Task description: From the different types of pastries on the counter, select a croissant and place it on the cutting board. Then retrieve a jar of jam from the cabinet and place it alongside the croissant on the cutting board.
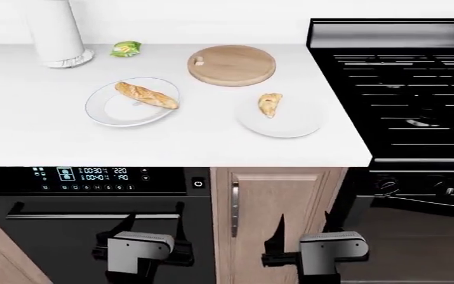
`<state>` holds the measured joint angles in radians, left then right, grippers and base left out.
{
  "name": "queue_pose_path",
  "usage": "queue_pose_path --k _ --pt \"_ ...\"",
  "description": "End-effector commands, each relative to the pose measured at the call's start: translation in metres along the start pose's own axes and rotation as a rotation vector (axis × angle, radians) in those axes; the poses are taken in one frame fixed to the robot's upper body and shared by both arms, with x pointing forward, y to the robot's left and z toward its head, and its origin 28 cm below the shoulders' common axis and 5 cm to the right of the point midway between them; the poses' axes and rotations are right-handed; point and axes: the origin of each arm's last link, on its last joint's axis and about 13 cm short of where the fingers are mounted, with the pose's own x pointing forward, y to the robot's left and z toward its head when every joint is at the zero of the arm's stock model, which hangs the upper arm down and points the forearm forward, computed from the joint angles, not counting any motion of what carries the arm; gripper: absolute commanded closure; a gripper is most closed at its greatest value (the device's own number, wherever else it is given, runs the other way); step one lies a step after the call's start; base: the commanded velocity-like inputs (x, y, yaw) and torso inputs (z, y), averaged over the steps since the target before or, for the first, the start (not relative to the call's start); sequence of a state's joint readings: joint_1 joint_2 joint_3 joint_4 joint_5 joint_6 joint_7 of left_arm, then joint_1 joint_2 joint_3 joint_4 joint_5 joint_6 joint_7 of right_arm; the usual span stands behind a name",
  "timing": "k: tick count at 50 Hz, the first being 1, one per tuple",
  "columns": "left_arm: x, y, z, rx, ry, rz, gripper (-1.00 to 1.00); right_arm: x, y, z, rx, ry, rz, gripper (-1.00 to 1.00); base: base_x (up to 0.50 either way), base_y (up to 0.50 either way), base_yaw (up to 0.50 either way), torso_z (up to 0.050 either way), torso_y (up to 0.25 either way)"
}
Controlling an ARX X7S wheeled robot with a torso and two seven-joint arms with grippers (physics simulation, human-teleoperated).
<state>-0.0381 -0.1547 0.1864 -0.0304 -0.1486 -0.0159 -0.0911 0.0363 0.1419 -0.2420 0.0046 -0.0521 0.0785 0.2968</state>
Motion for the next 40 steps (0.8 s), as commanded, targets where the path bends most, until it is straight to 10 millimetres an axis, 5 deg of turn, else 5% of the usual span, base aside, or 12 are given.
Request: queue_pose_path --k 1,8,15,23,29,40 --pt "0.013 0.004 0.011 0.009 0.002 0.046 -1.00 0.012 -0.004 0.001 -0.004 0.048 -0.044 -1.00 0.00 0.50 0.00 0.000 0.000" --pt "0.044 0.001 0.063 0.077 -0.048 0.106 -1.00 0.042 -0.018 0.047 -0.063 0.050 -0.081 -1.00 0.01 0.09 0.00 0.000 0.000" --pt "0.078 0.007 0.143 0.048 -0.052 0.106 -1.00 0.065 -0.045 0.129 0.029 0.042 -0.048 -1.00 0.00 0.00 0.00 0.000 0.000" --pt "0.091 0.010 0.201 0.044 -0.031 0.070 -1.00 0.069 -0.072 0.205 0.033 0.005 -0.108 -1.00 0.00 0.00 0.00 0.000 0.000" --pt "0.107 0.012 0.226 0.044 -0.037 0.116 -1.00 0.079 -0.081 0.232 0.012 0.005 -0.073 -1.00 0.37 0.00 0.00 0.000 0.000" --pt "0.117 0.007 0.252 0.085 -0.044 0.161 -1.00 0.089 -0.086 0.245 -0.152 -0.009 -0.175 -1.00 0.50 0.06 0.00 0.000 0.000"
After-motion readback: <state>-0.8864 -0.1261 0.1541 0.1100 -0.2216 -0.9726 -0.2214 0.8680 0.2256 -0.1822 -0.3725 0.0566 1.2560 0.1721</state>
